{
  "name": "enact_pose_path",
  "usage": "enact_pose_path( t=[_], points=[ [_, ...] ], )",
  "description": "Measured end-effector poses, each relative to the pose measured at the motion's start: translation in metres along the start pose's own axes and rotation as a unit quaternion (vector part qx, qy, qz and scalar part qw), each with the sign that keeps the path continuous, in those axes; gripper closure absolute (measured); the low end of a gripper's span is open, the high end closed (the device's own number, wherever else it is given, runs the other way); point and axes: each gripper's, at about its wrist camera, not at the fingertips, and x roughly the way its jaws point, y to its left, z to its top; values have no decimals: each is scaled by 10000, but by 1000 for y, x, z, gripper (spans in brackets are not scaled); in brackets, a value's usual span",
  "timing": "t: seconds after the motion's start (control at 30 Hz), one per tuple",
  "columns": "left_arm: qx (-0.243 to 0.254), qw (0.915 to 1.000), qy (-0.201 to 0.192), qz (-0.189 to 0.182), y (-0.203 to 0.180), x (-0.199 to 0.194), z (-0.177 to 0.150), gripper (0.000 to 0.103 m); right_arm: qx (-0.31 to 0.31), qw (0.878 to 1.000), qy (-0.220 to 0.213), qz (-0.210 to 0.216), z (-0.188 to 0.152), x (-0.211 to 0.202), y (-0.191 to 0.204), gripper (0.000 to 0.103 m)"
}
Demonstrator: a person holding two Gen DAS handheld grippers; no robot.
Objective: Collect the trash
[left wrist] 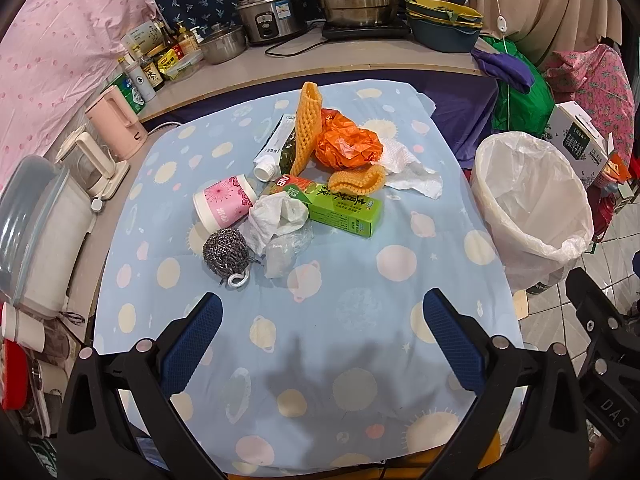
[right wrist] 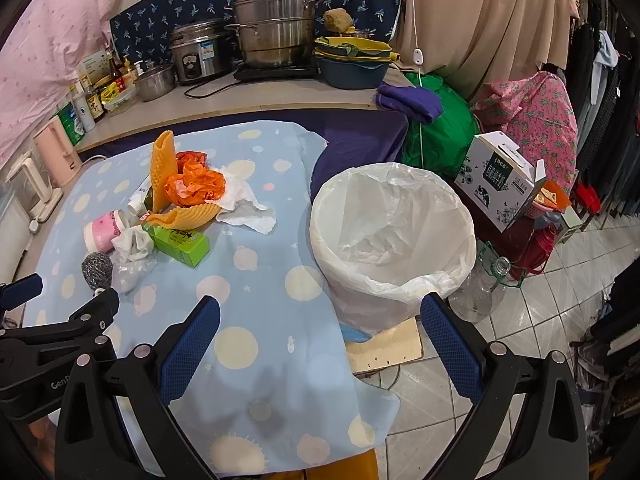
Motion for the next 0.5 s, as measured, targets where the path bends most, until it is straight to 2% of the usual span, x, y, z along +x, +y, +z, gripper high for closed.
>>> enact_pose_path(
  t=[0.5],
  points=[
    [-47, 10000, 43, -35, 9, -1, -3, 7, -62, 10000, -8, -52, 3, -1, 7, 7]
  ],
)
